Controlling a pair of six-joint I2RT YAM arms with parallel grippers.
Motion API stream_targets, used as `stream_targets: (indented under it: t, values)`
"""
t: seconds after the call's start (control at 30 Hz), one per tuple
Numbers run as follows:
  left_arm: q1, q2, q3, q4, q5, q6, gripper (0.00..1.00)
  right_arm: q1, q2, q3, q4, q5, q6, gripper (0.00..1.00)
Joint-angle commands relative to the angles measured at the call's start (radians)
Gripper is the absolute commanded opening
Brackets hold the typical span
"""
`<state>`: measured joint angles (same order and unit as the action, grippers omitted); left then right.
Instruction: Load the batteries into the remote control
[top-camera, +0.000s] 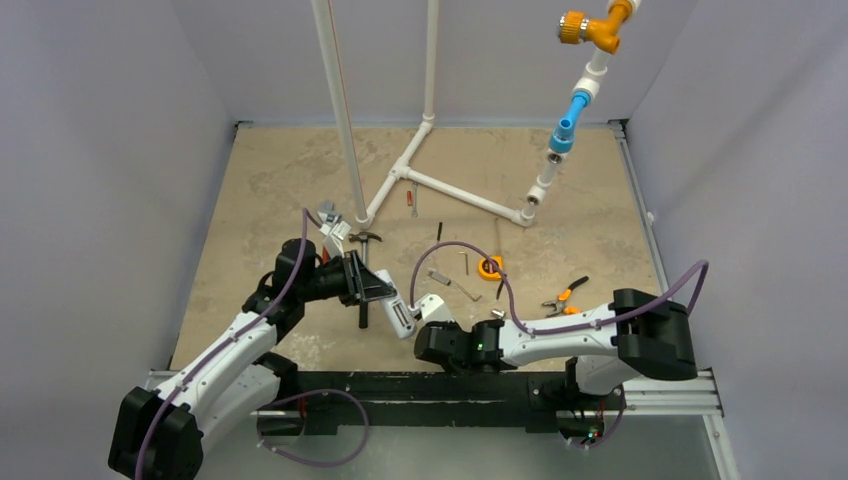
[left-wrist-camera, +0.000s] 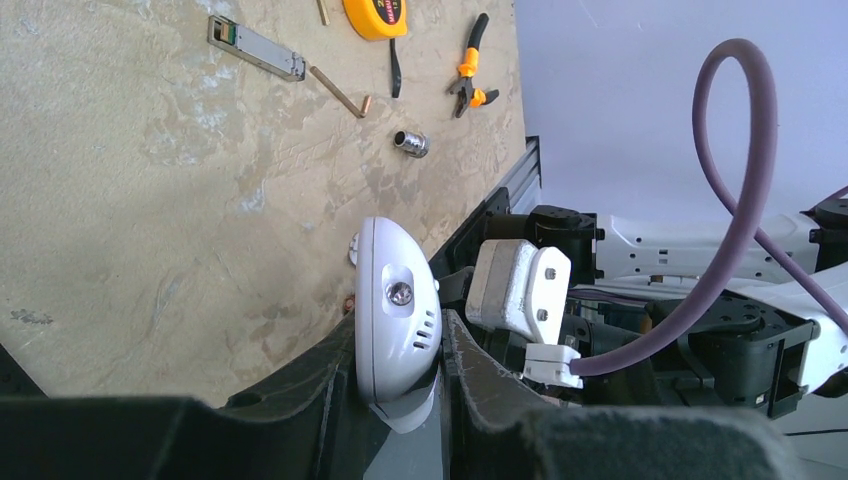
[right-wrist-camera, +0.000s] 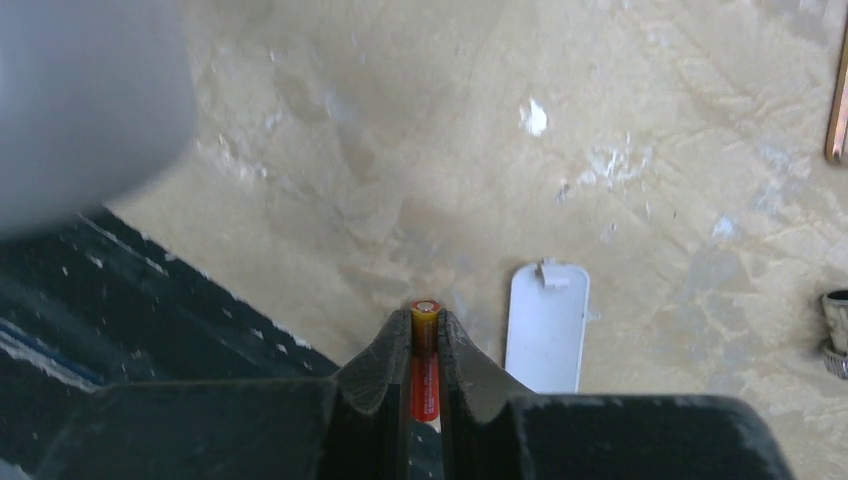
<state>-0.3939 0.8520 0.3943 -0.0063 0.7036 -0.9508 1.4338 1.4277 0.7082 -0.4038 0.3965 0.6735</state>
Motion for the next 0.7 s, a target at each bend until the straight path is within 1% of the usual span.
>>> stream_targets:
  t: [0.0, 0.13, 0.33, 0.43, 0.47, 0.53, 0.67]
  values:
    - [0.004, -0.003, 0.01, 0.058, 0.022, -0.009, 0.0, -0.034, 0.104, 0.058, -0.021, 0.049, 0.012, 0.0]
    - [0.004, -0.015, 0.011, 0.044, 0.015, -0.005, 0.0, -0.048, 0.147, 0.074, -0.067, 0.079, 0.037, 0.0]
    - [0.004, -0.013, 0.009, 0.042, 0.014, -0.002, 0.0, -0.063, 0.124, 0.047, -0.118, 0.112, 0.072, 0.0]
    - [0.005, -0.009, 0.007, 0.045, 0.016, -0.003, 0.0, -0.063, 0.097, 0.026, -0.092, 0.076, 0.071, 0.19]
    - [0.004, -0.008, 0.006, 0.046, 0.016, -0.003, 0.0, -0.064, 0.091, 0.021, -0.083, 0.065, 0.07, 0.23]
    - [0.005, -0.008, 0.006, 0.046, 0.016, -0.003, 0.0, -0.062, 0.092, 0.018, -0.079, 0.06, 0.067, 0.3]
    - [0.005, -0.012, 0.002, 0.045, 0.017, -0.003, 0.0, -0.058, 0.105, 0.025, -0.093, 0.036, 0.068, 0.34]
